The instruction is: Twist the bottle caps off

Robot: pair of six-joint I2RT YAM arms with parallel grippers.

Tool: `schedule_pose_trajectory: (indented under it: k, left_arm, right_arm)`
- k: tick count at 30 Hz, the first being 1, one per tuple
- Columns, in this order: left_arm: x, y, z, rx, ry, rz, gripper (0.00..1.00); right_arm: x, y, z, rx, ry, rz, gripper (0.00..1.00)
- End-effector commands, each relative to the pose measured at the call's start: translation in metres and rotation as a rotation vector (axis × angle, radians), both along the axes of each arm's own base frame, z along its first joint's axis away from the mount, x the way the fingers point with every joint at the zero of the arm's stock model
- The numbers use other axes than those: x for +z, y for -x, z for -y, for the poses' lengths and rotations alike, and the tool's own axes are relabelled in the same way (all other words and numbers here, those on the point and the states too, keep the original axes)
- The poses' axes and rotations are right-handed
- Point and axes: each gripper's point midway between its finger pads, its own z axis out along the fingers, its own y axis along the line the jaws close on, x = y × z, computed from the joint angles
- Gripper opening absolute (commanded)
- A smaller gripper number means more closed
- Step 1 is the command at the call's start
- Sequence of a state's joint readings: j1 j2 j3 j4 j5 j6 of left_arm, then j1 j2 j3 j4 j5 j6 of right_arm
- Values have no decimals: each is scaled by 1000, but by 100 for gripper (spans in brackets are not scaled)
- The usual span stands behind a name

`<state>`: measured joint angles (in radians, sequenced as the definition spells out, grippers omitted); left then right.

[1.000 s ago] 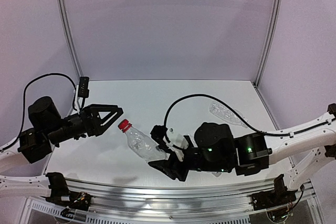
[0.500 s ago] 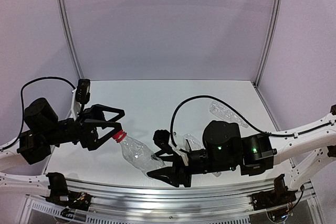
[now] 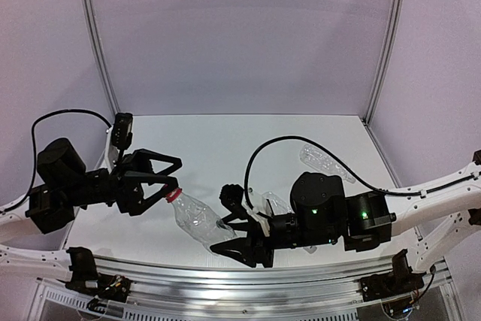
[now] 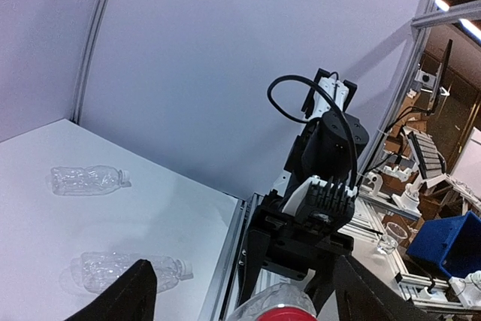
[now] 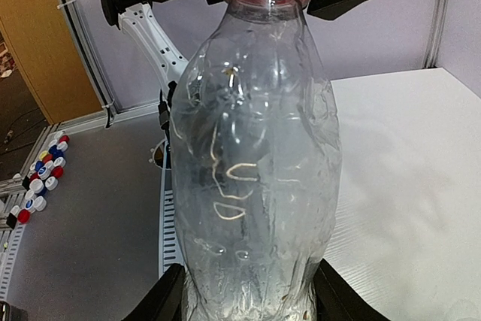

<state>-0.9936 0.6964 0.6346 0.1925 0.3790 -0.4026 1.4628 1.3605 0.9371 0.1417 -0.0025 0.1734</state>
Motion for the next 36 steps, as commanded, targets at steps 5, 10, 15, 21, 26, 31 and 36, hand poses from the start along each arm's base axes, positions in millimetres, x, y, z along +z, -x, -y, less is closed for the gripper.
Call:
schedule_pose_trajectory:
  k: [5, 10, 15, 21, 26, 31, 36]
  left_arm:
    - [9, 9, 4, -34, -5, 31, 83]
    - [9, 6, 4, -18, -8, 32, 58]
    - [5, 0, 6, 12, -26, 18, 51]
    - [5, -5, 9, 27, -36, -7, 39]
    - [4, -14, 7, 74, -35, -50, 31]
    - [-1, -31, 3, 170, -51, -149, 29]
    - [-34, -74, -11, 430, -99, -316, 31]
  right_arm:
    - [5, -11, 6, -57, -22, 10, 0]
    - [5, -11, 5, -57, -22, 9, 0]
    - [6, -11, 6, -57, -25, 10, 0]
    - [5, -13, 6, -66, -22, 13, 0]
    - [4, -19, 6, -100, -13, 22, 0]
    - [-2, -43, 10, -238, 24, 62, 0]
    - [-32, -110, 30, -654, 207, 215, 0]
